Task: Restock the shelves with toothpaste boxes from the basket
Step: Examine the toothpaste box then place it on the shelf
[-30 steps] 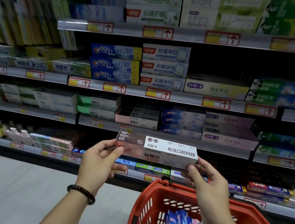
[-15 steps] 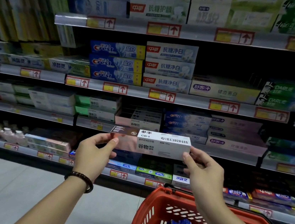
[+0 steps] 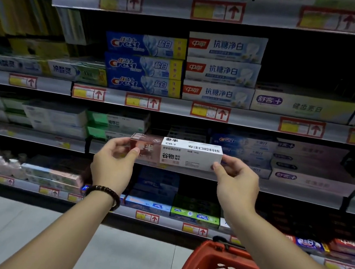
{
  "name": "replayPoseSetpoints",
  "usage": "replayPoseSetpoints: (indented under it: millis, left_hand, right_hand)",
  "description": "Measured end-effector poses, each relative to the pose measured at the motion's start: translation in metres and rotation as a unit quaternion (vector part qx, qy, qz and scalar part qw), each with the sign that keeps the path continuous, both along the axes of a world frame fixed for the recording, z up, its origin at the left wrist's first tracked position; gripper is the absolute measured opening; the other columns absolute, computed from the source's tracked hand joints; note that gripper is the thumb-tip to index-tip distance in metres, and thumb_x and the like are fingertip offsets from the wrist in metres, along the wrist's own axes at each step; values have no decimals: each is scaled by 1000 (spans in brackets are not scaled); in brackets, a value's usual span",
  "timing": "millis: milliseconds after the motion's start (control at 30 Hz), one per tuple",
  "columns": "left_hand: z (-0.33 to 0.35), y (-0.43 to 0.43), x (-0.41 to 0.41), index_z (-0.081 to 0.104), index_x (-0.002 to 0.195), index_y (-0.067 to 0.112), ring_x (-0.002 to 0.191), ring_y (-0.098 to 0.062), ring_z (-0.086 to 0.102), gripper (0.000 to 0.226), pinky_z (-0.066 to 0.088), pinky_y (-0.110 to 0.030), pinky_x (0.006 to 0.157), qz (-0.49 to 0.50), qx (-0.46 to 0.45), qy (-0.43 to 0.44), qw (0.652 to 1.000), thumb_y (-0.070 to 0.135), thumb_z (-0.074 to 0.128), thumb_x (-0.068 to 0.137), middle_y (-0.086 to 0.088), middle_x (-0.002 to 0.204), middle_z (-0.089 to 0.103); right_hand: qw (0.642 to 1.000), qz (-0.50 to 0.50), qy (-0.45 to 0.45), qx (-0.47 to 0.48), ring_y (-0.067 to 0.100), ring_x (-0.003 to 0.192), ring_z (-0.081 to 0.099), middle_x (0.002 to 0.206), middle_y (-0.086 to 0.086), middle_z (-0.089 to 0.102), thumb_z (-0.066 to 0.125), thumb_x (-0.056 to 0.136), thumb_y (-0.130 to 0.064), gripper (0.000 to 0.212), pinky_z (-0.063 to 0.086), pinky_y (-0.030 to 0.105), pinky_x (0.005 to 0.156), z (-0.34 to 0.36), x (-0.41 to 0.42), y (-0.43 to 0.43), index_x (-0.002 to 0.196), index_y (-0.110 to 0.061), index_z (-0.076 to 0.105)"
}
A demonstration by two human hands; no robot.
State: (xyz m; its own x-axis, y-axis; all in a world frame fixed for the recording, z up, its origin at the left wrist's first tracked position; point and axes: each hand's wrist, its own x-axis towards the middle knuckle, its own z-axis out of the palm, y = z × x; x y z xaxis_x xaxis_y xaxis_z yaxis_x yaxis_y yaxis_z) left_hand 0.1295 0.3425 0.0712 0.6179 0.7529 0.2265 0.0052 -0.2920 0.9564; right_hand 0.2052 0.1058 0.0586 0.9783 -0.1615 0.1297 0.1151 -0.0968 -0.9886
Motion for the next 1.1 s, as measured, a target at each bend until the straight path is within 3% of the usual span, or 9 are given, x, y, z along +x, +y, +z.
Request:
replayPoseSetpoints:
  millis: [100, 200, 367, 433, 567, 667, 800, 1000, 1100]
  left_hand:
    - [-8, 13, 21, 70, 110, 35, 88, 5, 64, 30, 44, -14, 69, -14, -5, 16, 1000, 16, 80, 90, 14, 103, 73]
    - [-17, 22, 41, 67, 111, 37, 90, 2, 66, 37, 51, -22, 76, -27, -19, 20, 999, 10, 76, 89, 15, 107, 76]
    - [-27, 31, 74, 63, 114, 41, 89, 6, 58, 38, 51, -28, 81, -31, 8, 39, 999, 11, 72, 92, 16, 117, 65]
    - [-30, 37, 88, 65, 118, 39, 92, -2, 59, 38, 52, -30, 83, -30, 28, 49, 998, 12, 72, 92, 11, 122, 64]
    - [-33, 41, 113, 62, 128, 30, 95, -15, 61, 40, 49, -32, 81, -38, 38, 81, 995, 16, 71, 92, 3, 131, 63]
    - [-36, 40, 126, 51, 146, 24, 112, -22, 56, 53, 42, -31, 86, -38, 48, 109, 992, 18, 67, 96, 4, 144, 51]
    - [-43, 39, 138, 53, 124, 22, 103, -30, 59, 32, 46, -36, 78, -35, 52, 130, 989, 18, 65, 95, -3, 132, 51]
    - [-46, 40, 147, 46, 107, 22, 112, -33, 56, 26, 48, -39, 89, -38, 70, 162, 984, 21, 68, 93, -8, 140, 48]
    - [-47, 40, 151, 53, 108, 20, 104, -33, 60, 25, 54, -45, 94, -42, 59, 161, 984, 23, 70, 90, -10, 131, 56]
  right_hand:
    - [999, 0, -3, -35, 1, 93, 70, 91, -16, 78, 78, 95, -21, 21, 50, 16, 75, 0, 13, 11, 111, -35, 79]
    - [997, 23, -9, -67, -7, 91, 66, 97, -20, 76, 75, 96, -15, 30, 48, 11, 77, -3, 23, 20, 117, -36, 76]
    - [994, 32, -1, -105, -3, 89, 71, 93, -20, 77, 69, 92, -8, 41, 58, 26, 89, -6, 52, 35, 122, -34, 75]
    - [993, 33, 8, -112, 0, 89, 71, 95, -18, 77, 68, 91, -8, 43, 60, 31, 90, -6, 65, 40, 128, -31, 73]
    - [990, 35, 21, -133, 12, 87, 71, 95, -10, 75, 64, 92, -11, 34, 62, 35, 77, -10, 86, 49, 122, -26, 70]
    - [989, 32, 47, -136, 22, 91, 71, 101, -1, 74, 63, 94, -15, 25, 60, 37, 73, -14, 97, 57, 118, -23, 66]
    - [987, 33, 68, -142, 24, 84, 62, 102, 8, 66, 65, 95, -14, 10, 42, 31, 57, -19, 103, 63, 98, -17, 57]
    - [983, 34, 87, -156, 23, 87, 60, 105, 11, 63, 66, 97, -19, 17, 40, 32, 57, -15, 112, 64, 95, -15, 49]
    - [981, 49, 89, -164, 23, 86, 59, 104, 11, 62, 66, 98, -21, 17, 43, 32, 61, -11, 112, 63, 100, -12, 52]
